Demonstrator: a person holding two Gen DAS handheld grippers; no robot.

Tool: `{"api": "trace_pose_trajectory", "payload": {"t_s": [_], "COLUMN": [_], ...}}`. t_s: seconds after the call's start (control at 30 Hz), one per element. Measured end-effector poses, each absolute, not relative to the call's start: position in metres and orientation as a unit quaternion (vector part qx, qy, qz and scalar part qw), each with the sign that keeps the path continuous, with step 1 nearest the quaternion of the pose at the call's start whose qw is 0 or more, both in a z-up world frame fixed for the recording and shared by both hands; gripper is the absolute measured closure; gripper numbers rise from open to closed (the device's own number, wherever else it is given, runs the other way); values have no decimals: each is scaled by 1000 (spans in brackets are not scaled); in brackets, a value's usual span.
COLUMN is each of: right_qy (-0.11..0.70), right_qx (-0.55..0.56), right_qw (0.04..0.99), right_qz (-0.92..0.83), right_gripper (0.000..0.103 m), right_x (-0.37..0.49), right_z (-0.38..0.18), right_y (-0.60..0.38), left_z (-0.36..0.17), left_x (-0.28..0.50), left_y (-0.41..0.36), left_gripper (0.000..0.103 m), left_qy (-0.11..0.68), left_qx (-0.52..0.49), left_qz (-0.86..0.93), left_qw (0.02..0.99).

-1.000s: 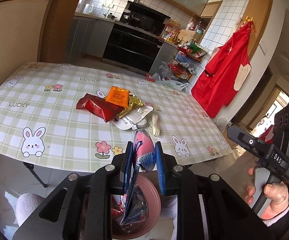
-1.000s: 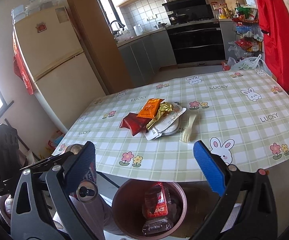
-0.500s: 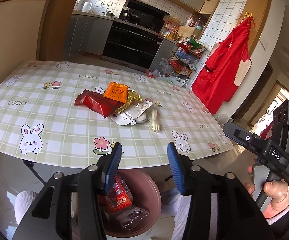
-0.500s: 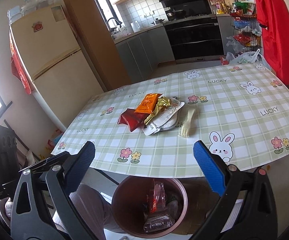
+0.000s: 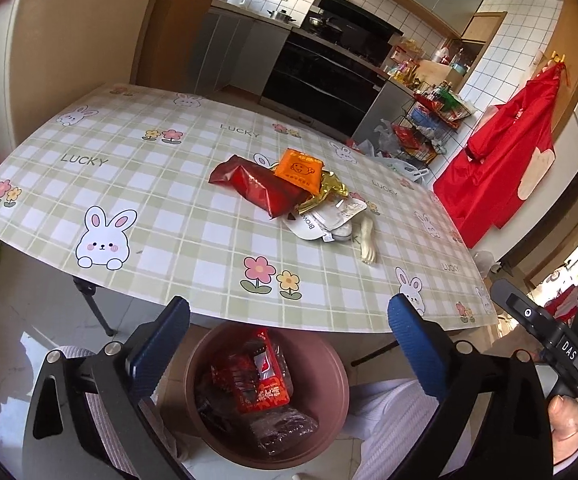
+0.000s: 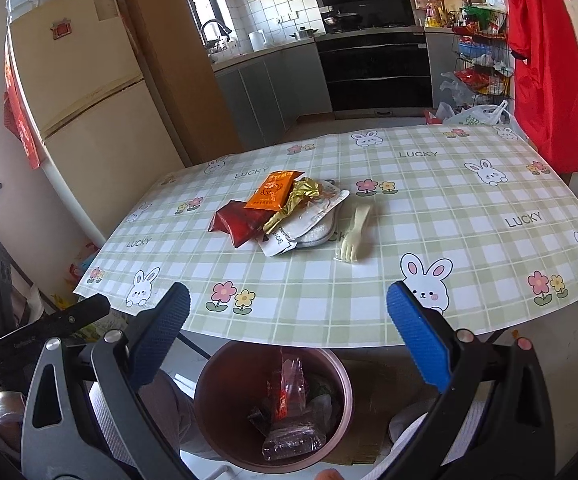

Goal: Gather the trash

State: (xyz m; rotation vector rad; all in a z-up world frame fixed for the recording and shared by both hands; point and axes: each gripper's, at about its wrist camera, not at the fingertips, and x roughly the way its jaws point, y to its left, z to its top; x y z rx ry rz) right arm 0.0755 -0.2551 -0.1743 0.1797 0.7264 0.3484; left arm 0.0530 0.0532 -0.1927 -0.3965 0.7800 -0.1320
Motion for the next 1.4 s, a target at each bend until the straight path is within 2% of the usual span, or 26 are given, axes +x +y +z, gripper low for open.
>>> {"api": "trace_pose_trajectory", "payload": {"t_s": [0.53,0.6,0.83,1.03,1.27,1.4], "right_qy": [409,415,438,436,448,457], "right_qx": [109,106,110,99,94,93], "right_qw": [891,887,876,882,881,878], "right_qz": [162,171,170,152,120,108], "right_gripper": [6,16,29,41,64,64], "right_x": [106,111,151,219,275,290], "right_z": [-232,-240,-267,-280,-302,-313], "right_y": [-262,-261,-265,-269,-263,-260], "left_z": [-234,-240,-259,-268,-264,-263], "left_x": [71,74,91,110,141,165], "left_y": [59,59,60,67,74,77], "left_gripper": [6,6,6,6,6,6], "left_qy": [414,420,440,447,435,433], "left_qx": [-197,-198,-195,-200,-214,-235], "left_qz": [-51,-48,-44,-36,-33,-38], "left_qw": [887,884,875,871,874,869]}}
